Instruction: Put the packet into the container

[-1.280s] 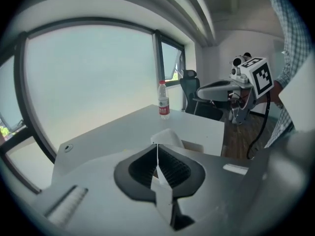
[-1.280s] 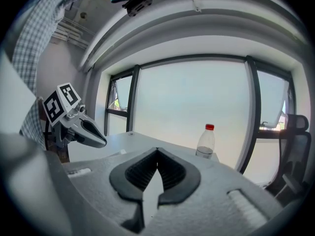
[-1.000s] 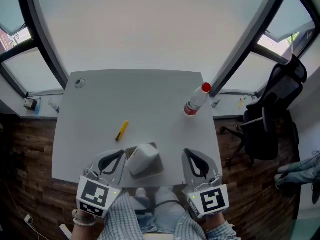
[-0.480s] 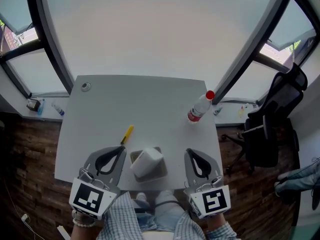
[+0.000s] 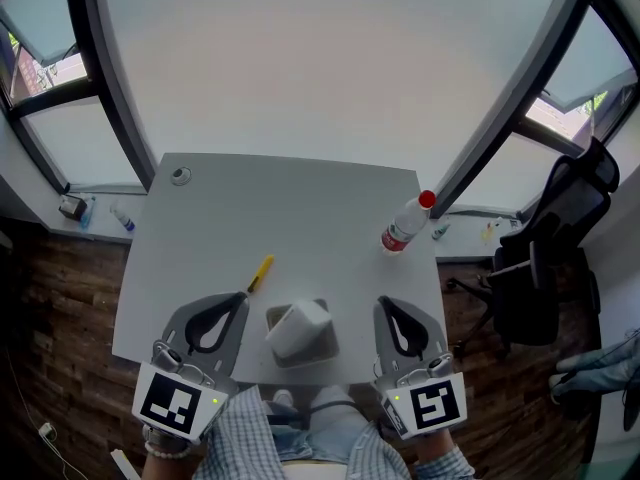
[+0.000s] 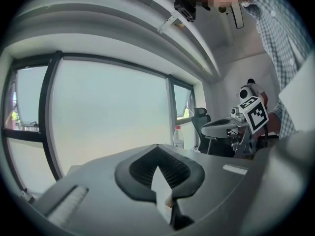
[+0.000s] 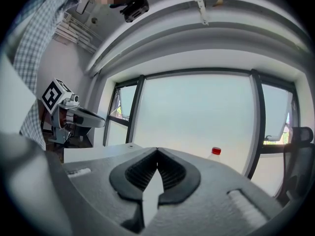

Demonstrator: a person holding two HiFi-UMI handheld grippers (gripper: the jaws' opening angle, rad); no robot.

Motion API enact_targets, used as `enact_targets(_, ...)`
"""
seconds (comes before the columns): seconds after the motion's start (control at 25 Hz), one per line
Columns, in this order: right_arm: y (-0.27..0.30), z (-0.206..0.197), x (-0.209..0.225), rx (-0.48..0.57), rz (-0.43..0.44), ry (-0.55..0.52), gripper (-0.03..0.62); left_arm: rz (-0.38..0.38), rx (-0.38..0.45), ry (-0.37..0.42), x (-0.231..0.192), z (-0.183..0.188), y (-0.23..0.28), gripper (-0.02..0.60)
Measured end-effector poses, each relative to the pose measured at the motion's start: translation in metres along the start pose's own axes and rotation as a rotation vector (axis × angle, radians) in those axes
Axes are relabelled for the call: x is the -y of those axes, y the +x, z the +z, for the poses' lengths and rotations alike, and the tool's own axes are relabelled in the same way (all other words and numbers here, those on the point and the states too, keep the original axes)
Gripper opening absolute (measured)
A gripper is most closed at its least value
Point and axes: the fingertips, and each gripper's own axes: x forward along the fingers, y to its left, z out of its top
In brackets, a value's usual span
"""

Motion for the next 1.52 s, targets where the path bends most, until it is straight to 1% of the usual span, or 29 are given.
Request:
enact_targets(0.12,0.002,0.002,-0.005,0.003,0.017,-0.003,0.002,0.03,0.023,-0.013,-0.007,0.004,-0.003,0.002)
enact_targets(0.28,0.005,0.003,-0.019,-0.005,0.075,-0.014,0.002,0.055,0.013,-0.007,-0.011,0.002,-0.004,0.002)
enact_targets(0.48,0.007,0.002,-0.03,-0.014,0.108,-0.026,0.002,0.056,-0.001,-0.001,-0.011,0.0,-0.004,0.002)
enact_targets(0.64,0.007,0.003,-0.03,-0.015,0.109,-0.024,0.002,0.053,-0.026,-0.005,-0.01,-0.005,-0.003,0.002)
enact_targets(1.4,0.006,0.004,-0.025,-0.015,0.086,0.005,0.002,0.034,-0.052,-0.012,-0.002,-0.014,-0.001,0.002)
enact_targets(1.52,0.005,0.003,-0.023,-0.014,0.08,0.005,0.002,0.035,-0.061,-0.029,-0.003,-0.014,0.0,0.002)
